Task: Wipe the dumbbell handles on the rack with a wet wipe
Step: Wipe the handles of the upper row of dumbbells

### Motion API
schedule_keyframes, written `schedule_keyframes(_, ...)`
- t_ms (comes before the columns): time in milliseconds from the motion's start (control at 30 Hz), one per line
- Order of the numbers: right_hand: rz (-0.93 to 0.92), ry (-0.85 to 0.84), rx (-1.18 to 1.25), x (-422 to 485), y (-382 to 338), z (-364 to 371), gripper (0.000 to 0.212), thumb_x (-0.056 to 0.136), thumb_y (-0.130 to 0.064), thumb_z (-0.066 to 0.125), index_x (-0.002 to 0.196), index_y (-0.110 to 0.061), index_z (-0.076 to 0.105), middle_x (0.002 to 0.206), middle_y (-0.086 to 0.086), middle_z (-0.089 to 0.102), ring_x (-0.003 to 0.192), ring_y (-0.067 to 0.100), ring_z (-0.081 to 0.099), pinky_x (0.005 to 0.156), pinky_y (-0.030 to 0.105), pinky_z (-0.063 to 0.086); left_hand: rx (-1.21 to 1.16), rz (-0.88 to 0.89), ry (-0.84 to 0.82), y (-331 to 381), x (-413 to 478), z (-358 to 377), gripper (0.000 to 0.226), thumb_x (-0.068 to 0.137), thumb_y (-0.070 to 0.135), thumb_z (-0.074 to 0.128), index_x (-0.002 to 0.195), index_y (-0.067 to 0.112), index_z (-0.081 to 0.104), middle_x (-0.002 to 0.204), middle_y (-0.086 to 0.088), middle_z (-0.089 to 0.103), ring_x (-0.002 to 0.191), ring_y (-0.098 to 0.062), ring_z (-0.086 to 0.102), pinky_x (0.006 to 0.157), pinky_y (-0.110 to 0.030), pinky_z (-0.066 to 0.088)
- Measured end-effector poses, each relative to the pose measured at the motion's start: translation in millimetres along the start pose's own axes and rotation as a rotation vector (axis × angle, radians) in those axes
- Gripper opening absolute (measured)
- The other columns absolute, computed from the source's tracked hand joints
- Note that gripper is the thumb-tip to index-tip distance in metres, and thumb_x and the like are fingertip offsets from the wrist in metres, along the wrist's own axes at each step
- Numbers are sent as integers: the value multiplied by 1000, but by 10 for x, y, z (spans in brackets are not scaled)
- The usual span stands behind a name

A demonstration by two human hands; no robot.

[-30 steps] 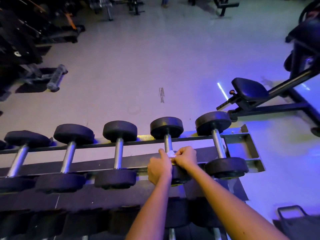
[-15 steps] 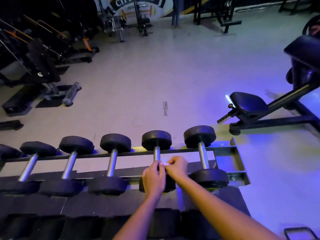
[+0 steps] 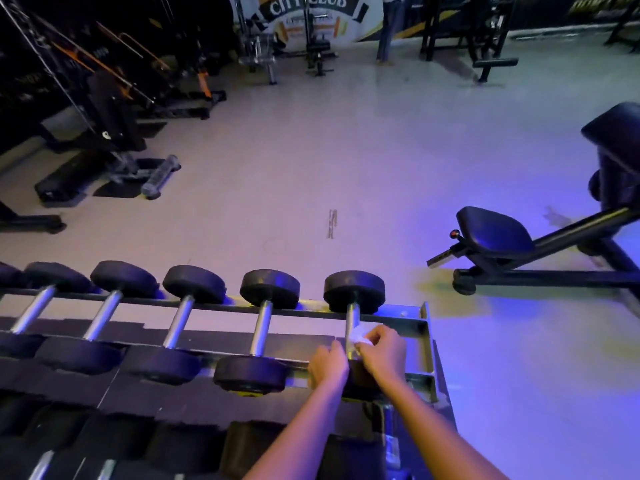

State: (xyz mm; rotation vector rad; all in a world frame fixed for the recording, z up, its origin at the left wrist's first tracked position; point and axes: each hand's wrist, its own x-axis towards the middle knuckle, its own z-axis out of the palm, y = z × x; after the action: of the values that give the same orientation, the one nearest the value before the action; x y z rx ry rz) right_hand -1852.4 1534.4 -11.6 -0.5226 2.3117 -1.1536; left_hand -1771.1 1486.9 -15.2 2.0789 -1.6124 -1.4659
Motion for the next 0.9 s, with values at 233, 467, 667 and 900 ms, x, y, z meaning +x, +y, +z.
schedule_keyframes(233, 45, -150, 37, 248, 269, -63, 14, 76, -23, 71, 66, -15, 67, 63, -5, 66, 65, 12, 60, 58, 24, 42, -46, -188, 266, 92, 58, 181, 55, 95, 47, 41, 115, 2, 66, 118, -21, 64, 105, -39, 60, 88, -40, 48)
schedule_keyframes(467, 19, -213, 97, 240, 224, 64, 42, 76, -46, 75, 48, -19, 60, 44, -10, 56, 49, 1, 50, 52, 20, 37, -82, -197, 331, 148, 19, 179, 51, 93, 42, 47, 111, -1, 68, 115, -24, 65, 106, -40, 60, 86, -39, 47)
schedule_keyframes(667, 34, -184, -39, 286, 255, 124, 23, 66, -18, 82, 57, -22, 62, 61, -4, 65, 68, 19, 63, 65, 29, 48, -74, -204, 328, 185, -9, 165, 45, 93, 40, 48, 108, 4, 70, 114, -21, 66, 106, -39, 60, 85, -38, 48)
schedule_keyframes(900, 56, -70, 32, 652, 50, 157, 9, 70, -15, 81, 69, -12, 73, 72, 4, 71, 70, 17, 60, 63, 24, 39, -83, -208, 311, 204, -11, 169, 42, 92, 41, 48, 103, 8, 71, 112, -19, 67, 103, -37, 61, 83, -36, 48)
